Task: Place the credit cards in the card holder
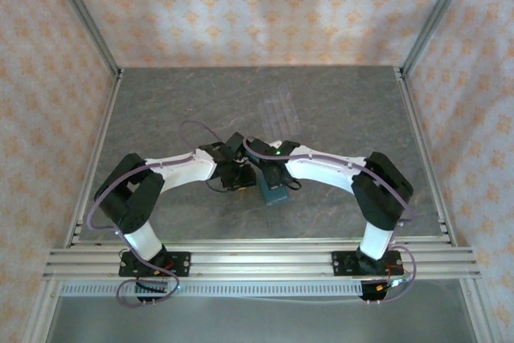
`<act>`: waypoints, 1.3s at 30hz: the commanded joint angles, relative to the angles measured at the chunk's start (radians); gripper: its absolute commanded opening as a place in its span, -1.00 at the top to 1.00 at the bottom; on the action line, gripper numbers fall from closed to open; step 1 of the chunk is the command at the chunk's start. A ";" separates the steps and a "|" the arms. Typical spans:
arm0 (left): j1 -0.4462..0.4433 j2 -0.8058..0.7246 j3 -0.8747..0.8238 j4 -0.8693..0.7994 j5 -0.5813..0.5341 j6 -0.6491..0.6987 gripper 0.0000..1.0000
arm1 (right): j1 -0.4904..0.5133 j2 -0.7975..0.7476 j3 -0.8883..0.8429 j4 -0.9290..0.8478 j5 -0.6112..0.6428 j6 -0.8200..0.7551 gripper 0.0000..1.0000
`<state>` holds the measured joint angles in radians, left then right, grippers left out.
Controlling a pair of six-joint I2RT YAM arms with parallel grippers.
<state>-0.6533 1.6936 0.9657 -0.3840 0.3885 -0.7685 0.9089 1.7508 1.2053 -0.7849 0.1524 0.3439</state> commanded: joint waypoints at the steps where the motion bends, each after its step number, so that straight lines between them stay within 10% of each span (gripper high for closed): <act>1: -0.037 0.032 0.043 0.008 0.000 0.017 0.41 | -0.009 -0.046 -0.026 0.018 -0.034 0.021 1.00; 39: -0.115 0.155 0.113 -0.006 -0.028 0.027 0.41 | -0.222 -0.144 -0.297 0.448 -0.548 0.227 1.00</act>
<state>-0.7448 1.8076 1.0729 -0.3695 0.3550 -0.7582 0.6861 1.6112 0.9199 -0.3748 -0.3592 0.5545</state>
